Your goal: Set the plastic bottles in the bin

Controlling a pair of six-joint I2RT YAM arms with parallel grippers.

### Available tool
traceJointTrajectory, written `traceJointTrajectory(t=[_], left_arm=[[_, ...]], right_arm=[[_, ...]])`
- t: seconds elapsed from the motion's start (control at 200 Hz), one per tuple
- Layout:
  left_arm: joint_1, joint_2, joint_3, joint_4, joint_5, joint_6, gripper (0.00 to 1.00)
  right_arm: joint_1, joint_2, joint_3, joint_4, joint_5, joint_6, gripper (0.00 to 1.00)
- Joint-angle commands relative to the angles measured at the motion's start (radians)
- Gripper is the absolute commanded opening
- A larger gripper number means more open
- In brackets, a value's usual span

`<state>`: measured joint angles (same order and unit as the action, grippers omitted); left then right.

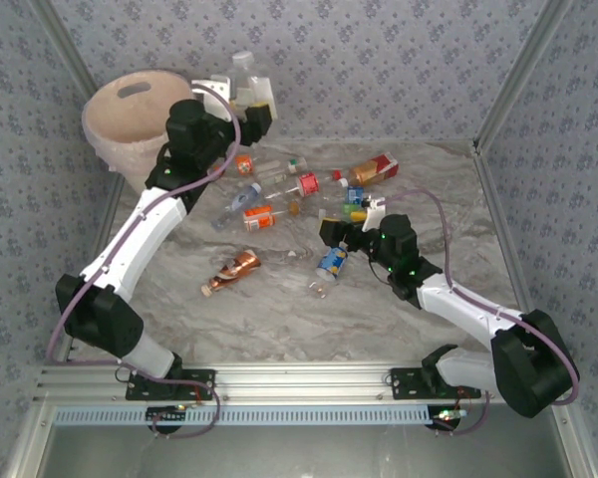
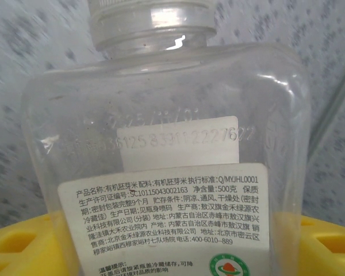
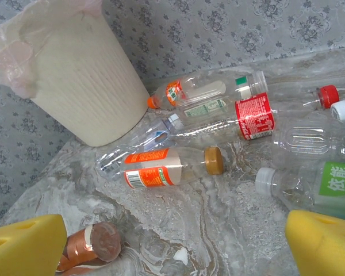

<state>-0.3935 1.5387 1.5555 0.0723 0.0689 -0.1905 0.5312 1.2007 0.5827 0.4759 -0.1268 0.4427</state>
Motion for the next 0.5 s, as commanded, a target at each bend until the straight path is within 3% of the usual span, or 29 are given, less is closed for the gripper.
traceJointTrajectory(t=[0.0, 0.08, 0.2, 0.495], left_arm=[[0.016, -0.019, 0.04, 0.134, -0.188, 0.08, 0.7], [0.027, -0.01, 0.045, 0.204, -0.309, 0.119, 0.7], [0.081, 0.023, 0.098, 0.237, -0.387, 0.113, 0.69], [0.264, 0.146, 0.258, 0.105, -0.445, 0.02, 0.69]], right_arm=[[0.011, 0.003, 0.037, 0.022, 0.027, -0.024, 1.0], [0.018, 0.011, 0.042, 0.026, 0.029, -0.022, 1.0], [0.03, 0.029, 0.049, 0.035, 0.03, -0.018, 1.0], [0.049, 0.048, 0.061, 0.038, 0.039, -0.029, 1.0]])
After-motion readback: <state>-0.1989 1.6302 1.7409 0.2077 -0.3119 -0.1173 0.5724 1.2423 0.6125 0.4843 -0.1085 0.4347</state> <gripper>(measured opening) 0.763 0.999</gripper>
